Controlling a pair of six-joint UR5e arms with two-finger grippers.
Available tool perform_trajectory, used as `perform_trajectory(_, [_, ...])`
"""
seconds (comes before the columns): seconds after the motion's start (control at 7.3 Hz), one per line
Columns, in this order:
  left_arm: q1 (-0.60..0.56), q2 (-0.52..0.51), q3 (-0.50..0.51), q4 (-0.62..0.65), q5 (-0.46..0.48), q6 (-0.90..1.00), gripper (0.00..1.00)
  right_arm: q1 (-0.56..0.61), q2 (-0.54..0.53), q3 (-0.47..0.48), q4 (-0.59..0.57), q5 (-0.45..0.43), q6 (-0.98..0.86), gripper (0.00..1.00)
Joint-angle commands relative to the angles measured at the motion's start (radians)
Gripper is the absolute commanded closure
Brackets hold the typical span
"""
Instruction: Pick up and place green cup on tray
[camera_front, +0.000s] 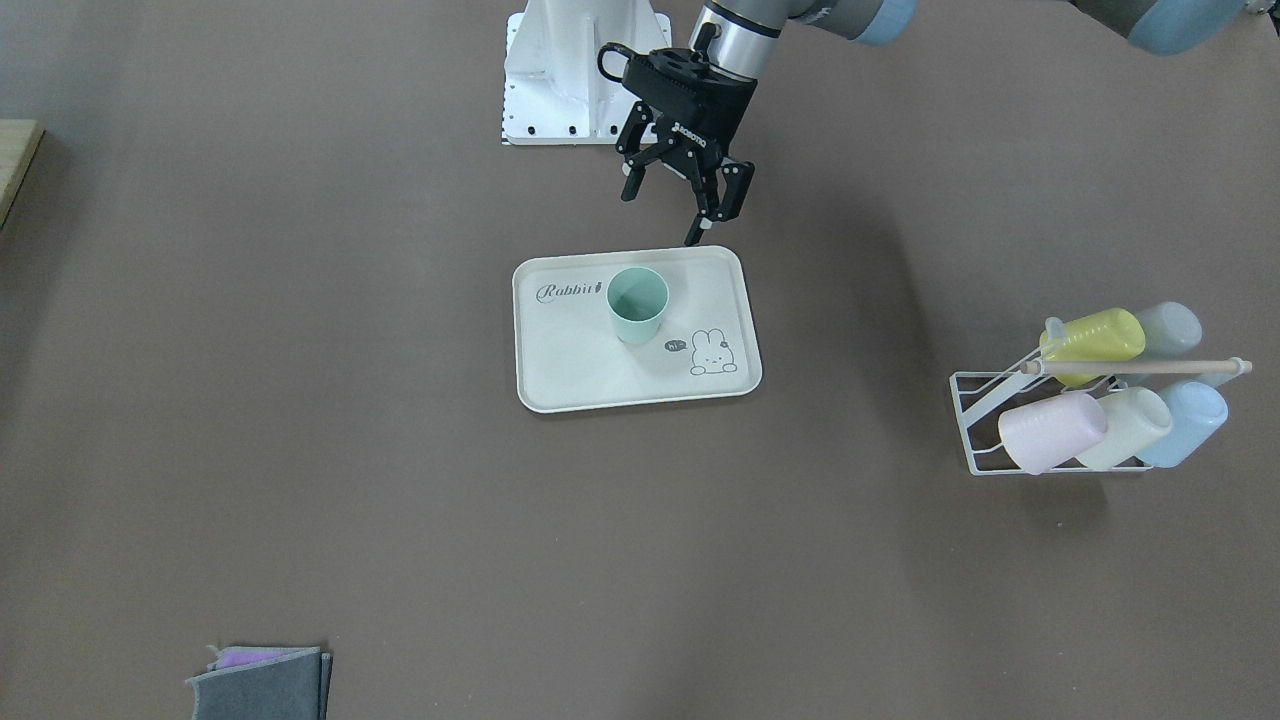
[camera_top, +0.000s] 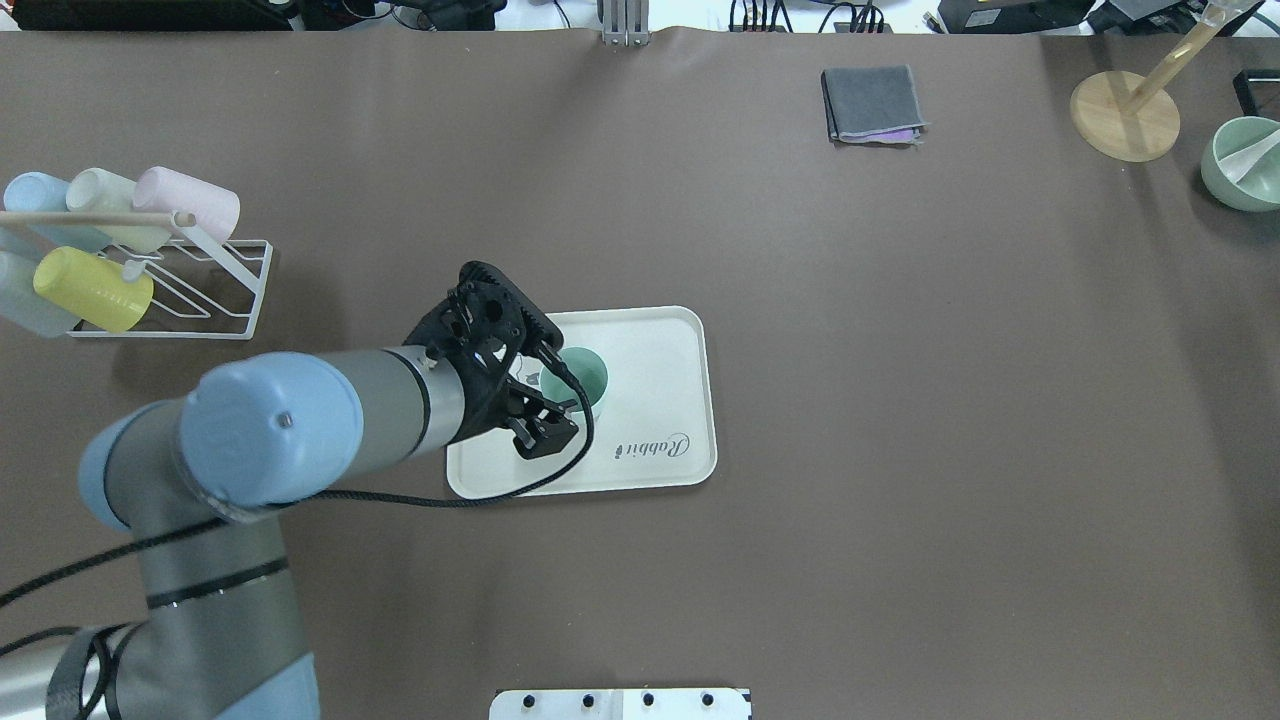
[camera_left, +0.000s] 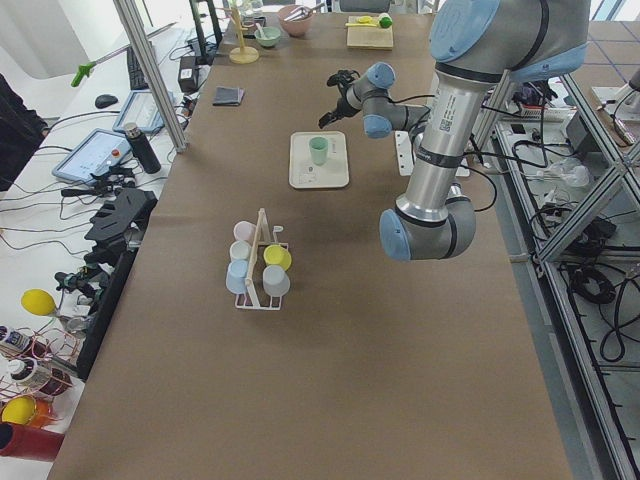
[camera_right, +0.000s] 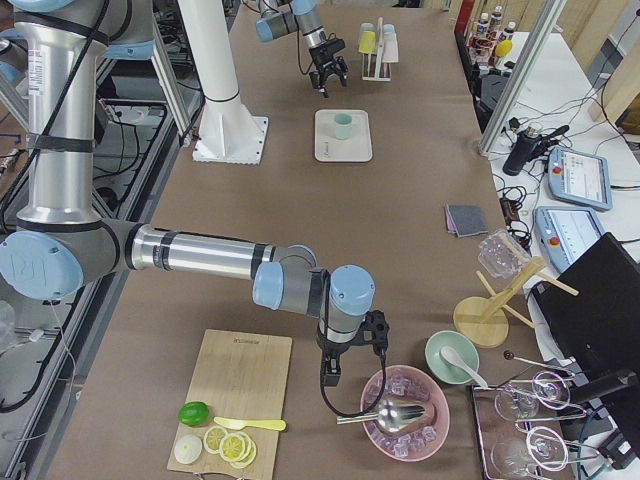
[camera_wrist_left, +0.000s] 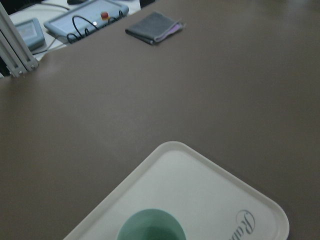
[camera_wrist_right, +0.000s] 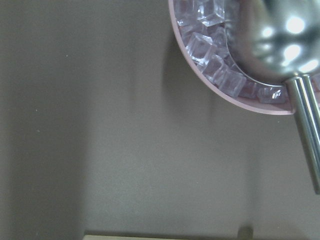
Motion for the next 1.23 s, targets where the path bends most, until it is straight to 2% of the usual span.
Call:
perform_trajectory(0.0, [-0.343,0.038,0.094,0.16,-0.484,0.032,0.02,0.0,0.0,0.002,0.0,0.0,0.0,0.0])
perform_trajectory(0.14, [-0.477,0.043,0.166,0.214,-0.57,0.115,0.02,0.0,-0.002,0.002,0.0,0.0,0.0,0.0])
perform_trajectory(0.41, [-0.661,0.037,0.269,0.356,-0.588,0.404,0.02,0.0,-0.002,0.002,0.0,0.0,0.0,0.0])
perform_trajectory(0.68, [-0.806,0.055,0.337,0.37,-0.624,0.425,0.02,0.0,-0.002,0.002,0.0,0.0,0.0,0.0])
perform_trajectory(0.82, [-0.852,0.068,0.359,0.414,-0.652,0.518,0.02,0.0,0.0,0.002,0.0,0.0,0.0,0.0])
perform_trajectory(0.96, [-0.916,0.068,0.432,0.451,-0.654,0.689,0.02,0.0,0.0,0.003,0.0,0.0,0.0,0.0])
perform_trajectory(1.1, [-0.994,0.077,0.495,0.457,-0.657,0.745,0.02,0.0,-0.002,0.002,0.0,0.0,0.0,0.0])
